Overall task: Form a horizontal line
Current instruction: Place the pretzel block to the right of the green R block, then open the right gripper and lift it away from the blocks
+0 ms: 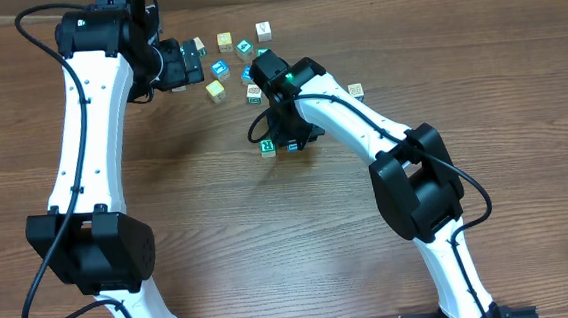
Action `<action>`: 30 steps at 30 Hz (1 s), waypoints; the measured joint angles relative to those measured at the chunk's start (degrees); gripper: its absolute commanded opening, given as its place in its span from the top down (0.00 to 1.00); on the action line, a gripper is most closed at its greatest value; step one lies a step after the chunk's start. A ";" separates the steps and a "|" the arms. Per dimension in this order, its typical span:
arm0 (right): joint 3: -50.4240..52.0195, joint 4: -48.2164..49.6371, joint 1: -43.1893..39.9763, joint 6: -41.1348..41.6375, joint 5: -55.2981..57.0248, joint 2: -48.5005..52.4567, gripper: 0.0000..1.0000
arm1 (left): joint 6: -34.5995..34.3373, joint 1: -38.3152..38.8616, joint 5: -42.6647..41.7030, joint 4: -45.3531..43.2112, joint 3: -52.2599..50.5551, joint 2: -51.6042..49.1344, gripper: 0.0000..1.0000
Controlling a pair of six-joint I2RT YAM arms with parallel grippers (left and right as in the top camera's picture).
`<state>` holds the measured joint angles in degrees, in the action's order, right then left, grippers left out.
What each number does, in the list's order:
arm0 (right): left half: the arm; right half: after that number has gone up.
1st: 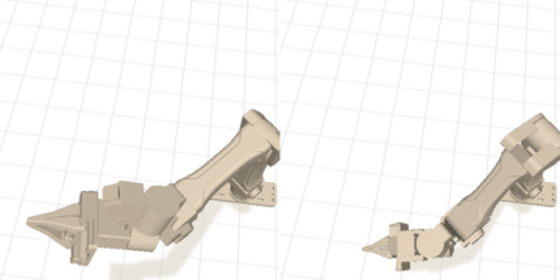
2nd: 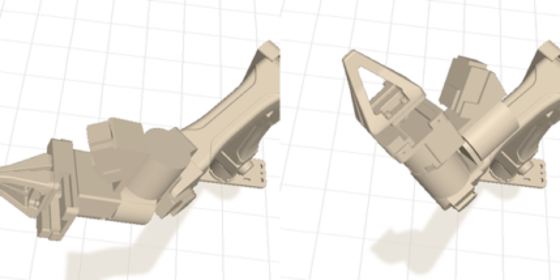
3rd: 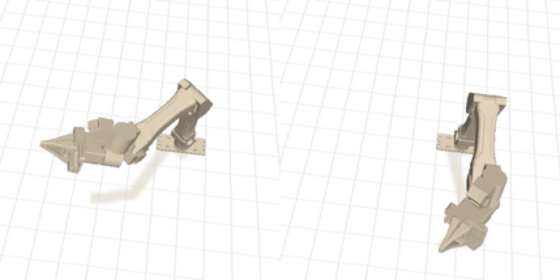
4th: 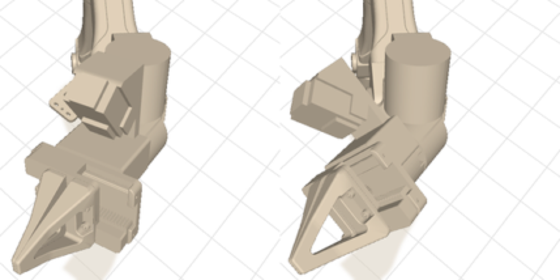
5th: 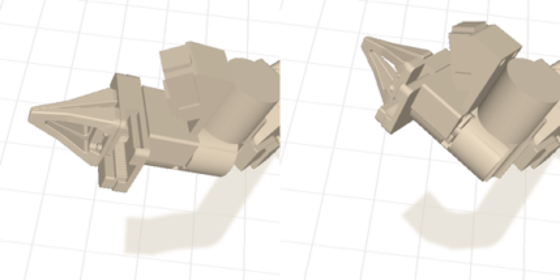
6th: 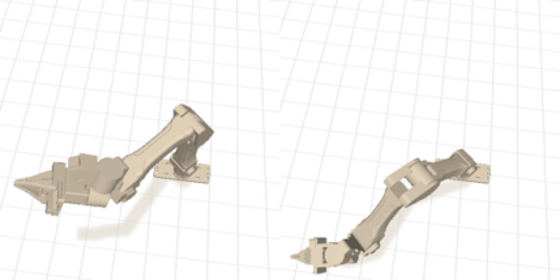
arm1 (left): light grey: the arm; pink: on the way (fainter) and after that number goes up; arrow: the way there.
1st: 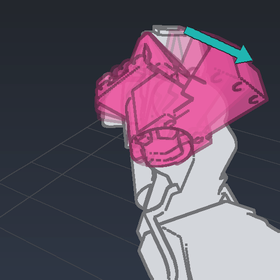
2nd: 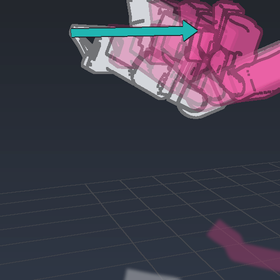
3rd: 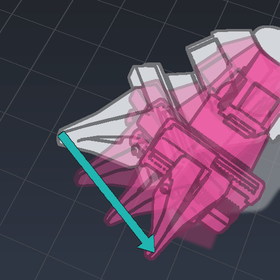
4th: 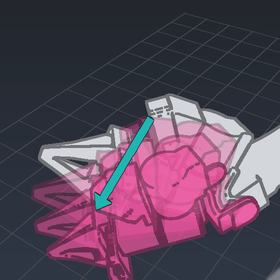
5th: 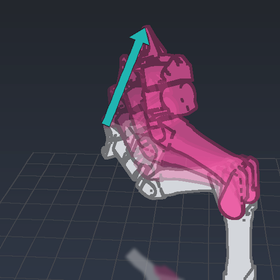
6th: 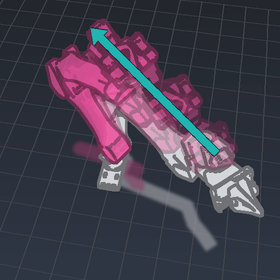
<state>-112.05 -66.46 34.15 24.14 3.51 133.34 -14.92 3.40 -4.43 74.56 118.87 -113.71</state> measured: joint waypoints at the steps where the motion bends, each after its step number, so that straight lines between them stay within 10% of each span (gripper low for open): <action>1: 0.00 0.04 0.00 0.00 0.04 0.00 0.58 | 0.02 0.00 0.00 -0.02 0.00 0.00 0.00; 20: 0.00 6.16 -3.87 0.04 0.37 0.00 0.43 | 0.00 0.00 0.00 -0.02 0.00 0.00 0.00; 22: 0.00 5.95 -5.25 0.24 0.35 0.00 0.33 | 0.02 0.00 0.00 0.00 0.00 0.00 0.00; 24: 0.00 4.74 -6.60 0.76 0.33 0.00 0.00 | 0.00 0.00 0.00 0.00 0.00 0.00 0.00; 28: 0.00 2.10 -8.04 1.22 -0.11 0.00 0.00 | 0.00 0.00 0.00 -0.02 0.00 0.00 0.00; 30: 0.00 0.94 -8.00 1.29 -0.55 0.00 0.20 | 0.00 0.00 0.00 -0.02 0.00 0.00 0.00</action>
<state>-112.05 -65.52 26.15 25.43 2.96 133.34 -14.92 3.40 -4.43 74.54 118.87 -113.71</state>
